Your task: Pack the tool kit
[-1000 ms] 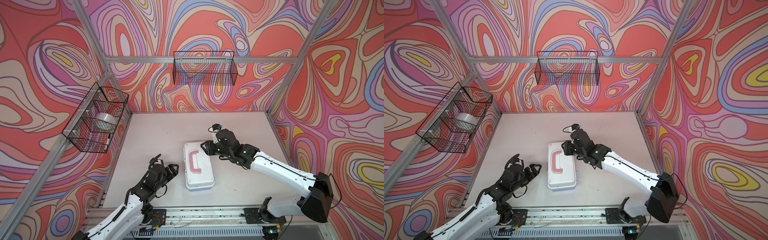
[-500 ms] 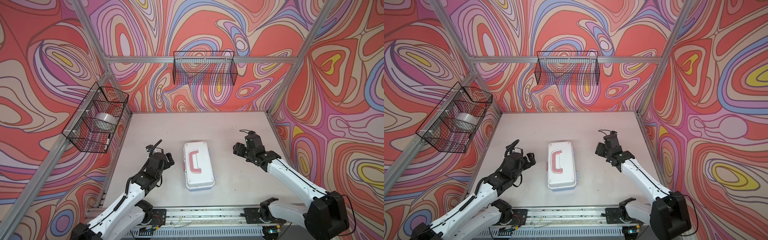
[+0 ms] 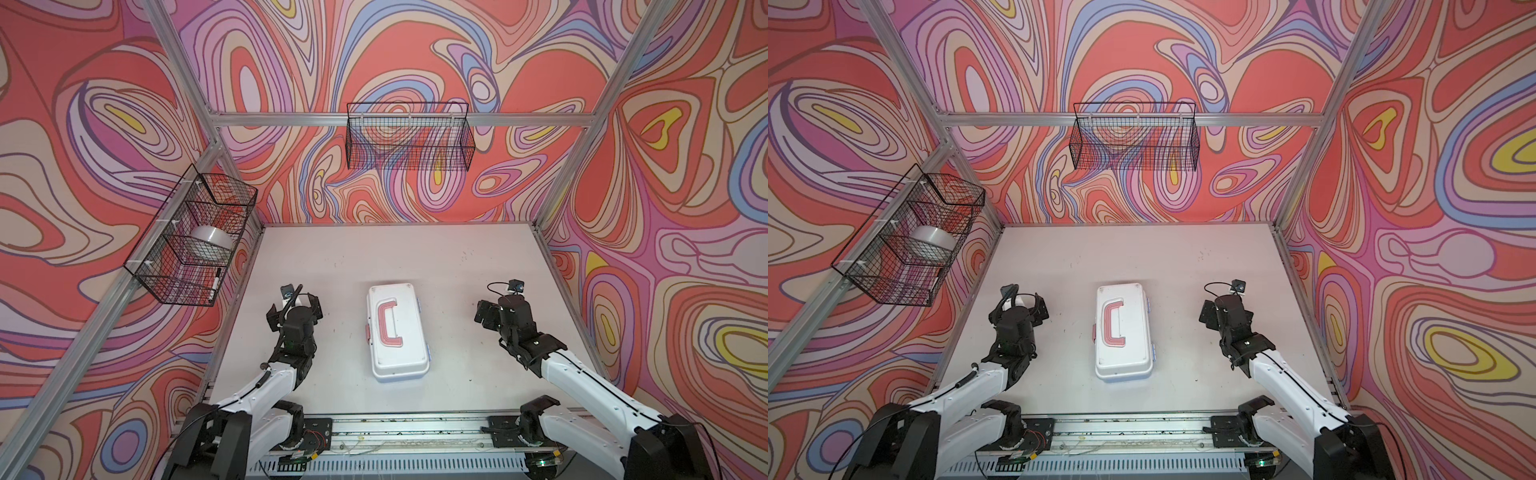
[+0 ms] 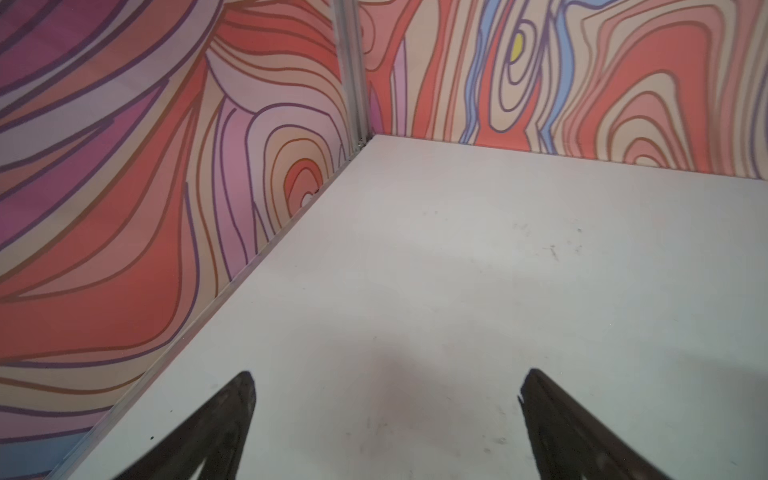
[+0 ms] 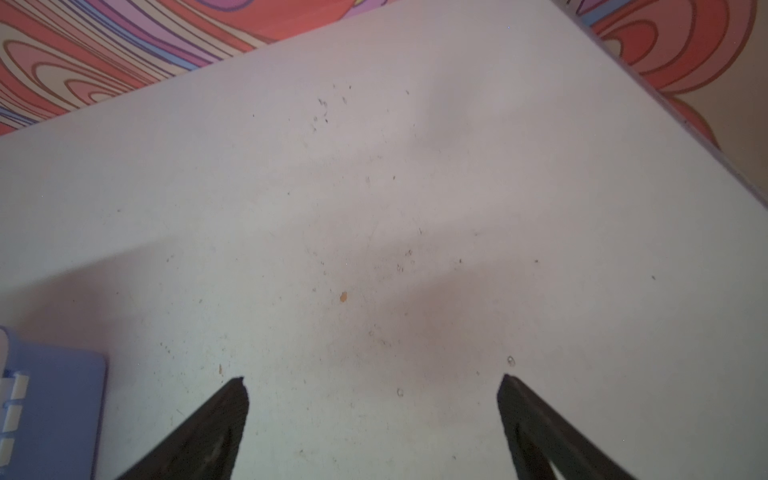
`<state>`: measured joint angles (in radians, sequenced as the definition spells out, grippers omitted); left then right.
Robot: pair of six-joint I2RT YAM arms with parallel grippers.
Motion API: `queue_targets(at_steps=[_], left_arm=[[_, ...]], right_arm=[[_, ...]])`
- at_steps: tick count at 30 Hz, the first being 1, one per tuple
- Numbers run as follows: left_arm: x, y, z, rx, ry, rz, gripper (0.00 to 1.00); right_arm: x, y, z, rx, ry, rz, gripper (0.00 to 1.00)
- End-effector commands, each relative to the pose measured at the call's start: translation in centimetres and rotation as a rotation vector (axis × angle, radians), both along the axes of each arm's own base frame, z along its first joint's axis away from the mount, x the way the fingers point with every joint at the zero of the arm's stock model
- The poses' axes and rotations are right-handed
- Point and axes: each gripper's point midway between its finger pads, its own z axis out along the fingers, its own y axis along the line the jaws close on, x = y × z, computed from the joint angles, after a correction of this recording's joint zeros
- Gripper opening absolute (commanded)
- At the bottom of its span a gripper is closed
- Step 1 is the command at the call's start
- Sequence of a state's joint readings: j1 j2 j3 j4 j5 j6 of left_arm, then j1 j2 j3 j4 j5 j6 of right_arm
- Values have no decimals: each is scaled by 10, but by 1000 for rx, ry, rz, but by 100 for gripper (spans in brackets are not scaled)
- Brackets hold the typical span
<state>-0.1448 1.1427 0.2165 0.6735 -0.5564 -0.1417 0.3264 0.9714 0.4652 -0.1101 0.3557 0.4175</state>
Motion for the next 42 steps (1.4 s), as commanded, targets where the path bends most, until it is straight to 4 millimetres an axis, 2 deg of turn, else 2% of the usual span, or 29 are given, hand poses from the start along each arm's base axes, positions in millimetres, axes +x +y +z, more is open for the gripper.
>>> queue_targets(at_steps=[1,3,4,5,6,7,10,12,14,17,19,24,29,31,32,33,42], left_arm=[[20,-1,11,21,-94,-47,100],[37,1,-2,14,-69,-49,100],[50,-6,-4,29,-62,-115,100],[55,-18,-10,16,-13,-188,100],[57,-24,-17,1,33,-220,100],[58,-22,-17,15,1,-218,100],[59,-22,-22,13,-26,-226,100],[61,-25,-26,-7,28,-242,100],[66,-27,-27,9,28,-249,100],[63,-27,-27,3,33,-244,100],[65,-27,-26,15,18,-246,100],[65,-28,-27,14,26,-249,100],[67,-28,-27,12,40,-247,100],[67,-28,-28,13,40,-247,100],[67,-28,-28,11,42,-247,100],[67,-28,-28,11,44,-246,100],[67,-28,-28,11,41,-246,100]], right_arm=[[14,-11,20,-72,-107,-47,98],[20,-13,26,-117,-128,-46,98],[22,-18,28,-152,-140,-63,98],[25,-23,30,-191,-152,-87,98],[28,-30,32,-238,-161,-115,98],[31,-36,33,-284,-174,-135,98],[44,-53,18,-300,-202,-187,98],[55,-60,3,-293,-219,-208,98],[68,-64,2,-319,-270,-224,99],[86,-62,6,-381,-347,-196,98],[94,-62,-2,-391,-378,-177,98],[91,-54,-8,-333,-377,-94,97],[103,-55,-16,-292,-335,-44,93],[107,-53,-30,-246,-303,10,93],[113,-53,-28,-269,-325,20,96],[113,-52,-35,-220,-270,57,97],[117,-60,-35,-213,-275,30,98]])
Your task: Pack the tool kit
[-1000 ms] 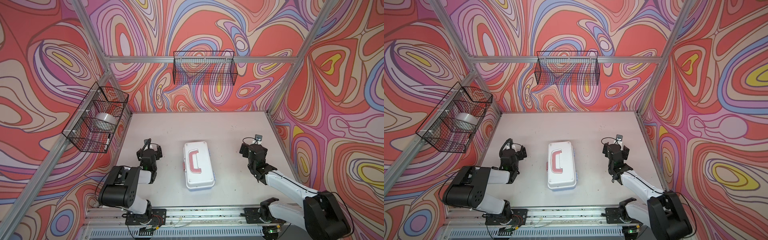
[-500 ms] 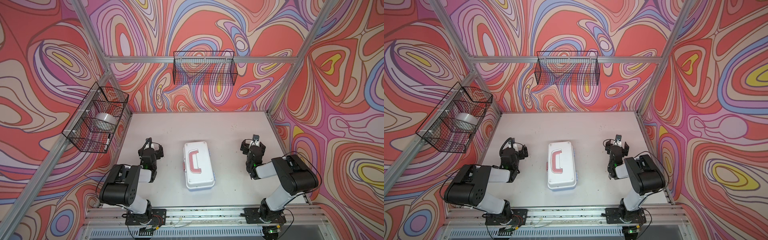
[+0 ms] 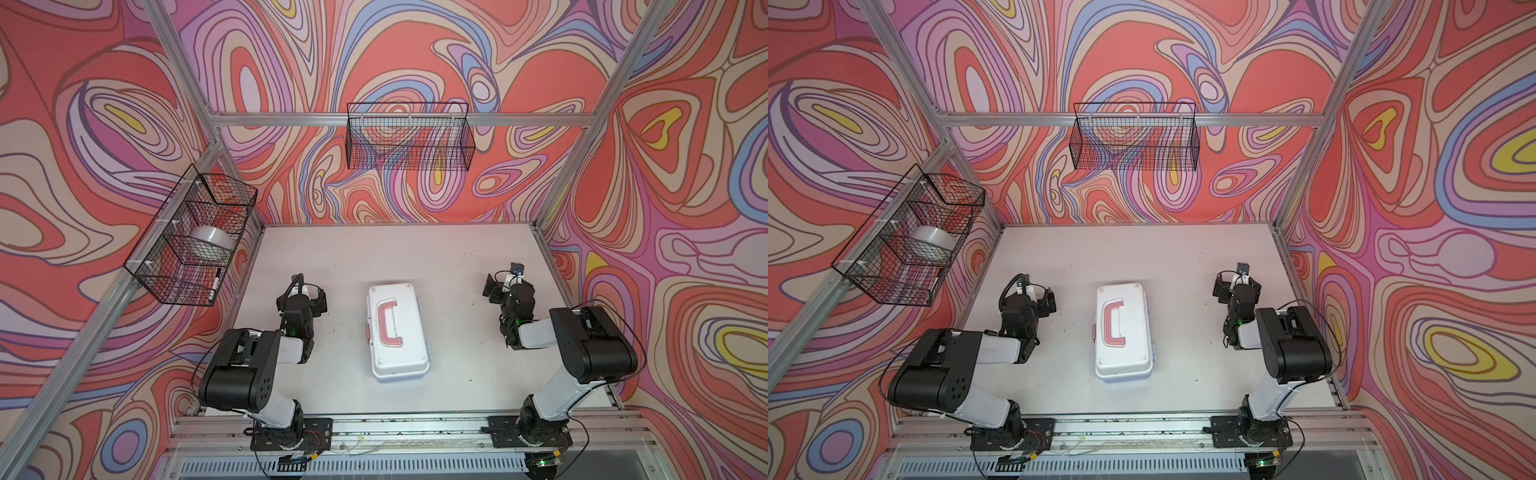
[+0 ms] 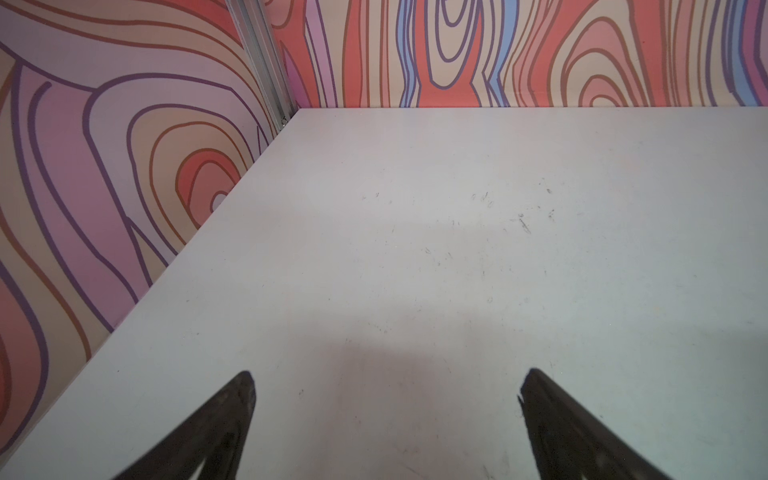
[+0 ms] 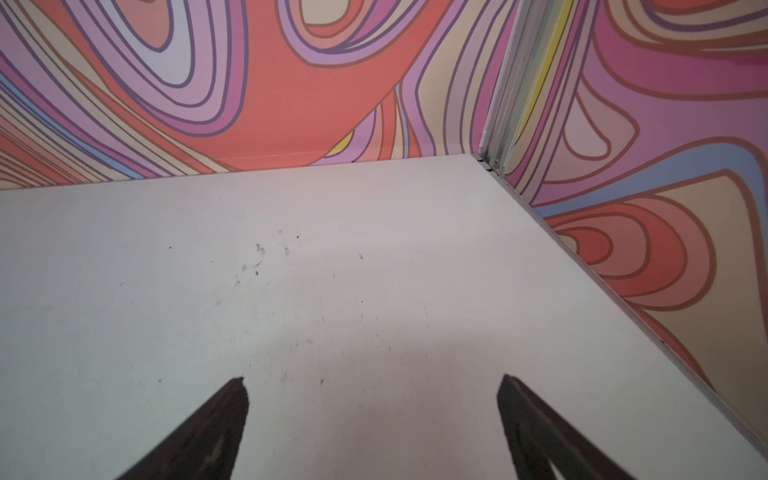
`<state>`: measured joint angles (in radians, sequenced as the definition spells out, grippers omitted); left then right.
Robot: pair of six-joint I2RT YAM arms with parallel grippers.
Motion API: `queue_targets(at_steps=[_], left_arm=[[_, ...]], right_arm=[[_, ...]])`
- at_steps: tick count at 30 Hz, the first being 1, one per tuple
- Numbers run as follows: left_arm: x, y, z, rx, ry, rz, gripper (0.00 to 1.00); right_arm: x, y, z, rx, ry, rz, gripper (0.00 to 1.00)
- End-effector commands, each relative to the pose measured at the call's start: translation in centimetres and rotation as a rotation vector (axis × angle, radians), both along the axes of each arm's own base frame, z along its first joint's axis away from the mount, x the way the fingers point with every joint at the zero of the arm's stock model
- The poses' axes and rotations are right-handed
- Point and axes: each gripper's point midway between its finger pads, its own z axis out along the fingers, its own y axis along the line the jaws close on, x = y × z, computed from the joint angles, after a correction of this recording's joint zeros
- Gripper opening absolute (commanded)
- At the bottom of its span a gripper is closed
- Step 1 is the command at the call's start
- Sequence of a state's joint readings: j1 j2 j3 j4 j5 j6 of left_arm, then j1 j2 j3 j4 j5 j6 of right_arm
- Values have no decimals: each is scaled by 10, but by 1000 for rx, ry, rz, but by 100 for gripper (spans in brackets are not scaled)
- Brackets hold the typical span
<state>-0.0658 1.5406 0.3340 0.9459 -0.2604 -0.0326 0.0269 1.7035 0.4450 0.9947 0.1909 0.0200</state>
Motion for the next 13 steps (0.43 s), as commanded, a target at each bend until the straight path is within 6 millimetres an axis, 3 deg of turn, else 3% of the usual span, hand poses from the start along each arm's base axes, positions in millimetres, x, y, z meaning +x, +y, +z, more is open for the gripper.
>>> queue_targets(at_steps=[1,13], left_arm=[[5,-2,5,10,-15,-13,100],[5,-3,5,11,-12,-15,100]], right_arm=[[3,2,0,11,1,12,98],[4,4,-2,15,10,21,99]])
